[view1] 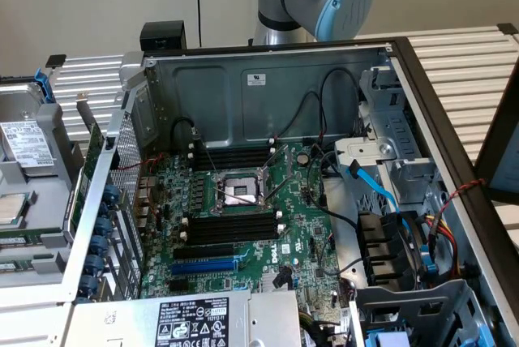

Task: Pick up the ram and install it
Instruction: 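Reach for the ram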

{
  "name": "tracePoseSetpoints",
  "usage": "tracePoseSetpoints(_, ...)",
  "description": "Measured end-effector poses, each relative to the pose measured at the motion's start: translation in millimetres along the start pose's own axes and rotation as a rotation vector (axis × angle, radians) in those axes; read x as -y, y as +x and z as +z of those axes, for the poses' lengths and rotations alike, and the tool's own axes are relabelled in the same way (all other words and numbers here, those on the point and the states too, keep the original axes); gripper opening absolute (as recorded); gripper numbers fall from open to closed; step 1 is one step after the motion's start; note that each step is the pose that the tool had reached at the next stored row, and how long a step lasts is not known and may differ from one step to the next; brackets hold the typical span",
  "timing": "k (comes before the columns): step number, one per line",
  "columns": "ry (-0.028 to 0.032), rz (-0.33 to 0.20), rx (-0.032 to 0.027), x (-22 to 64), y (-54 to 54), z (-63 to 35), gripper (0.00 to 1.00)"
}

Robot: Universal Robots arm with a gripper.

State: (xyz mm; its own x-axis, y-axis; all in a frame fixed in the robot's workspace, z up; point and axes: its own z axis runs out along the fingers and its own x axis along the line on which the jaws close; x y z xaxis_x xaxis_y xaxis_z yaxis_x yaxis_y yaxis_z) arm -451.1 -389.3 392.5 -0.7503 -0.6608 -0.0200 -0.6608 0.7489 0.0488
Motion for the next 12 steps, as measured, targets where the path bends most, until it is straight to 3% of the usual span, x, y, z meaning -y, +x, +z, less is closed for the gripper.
tracePoseSetpoints(12,-0.0045,-0.219,-0.0106,0.0,0.0,0.0,0.10)
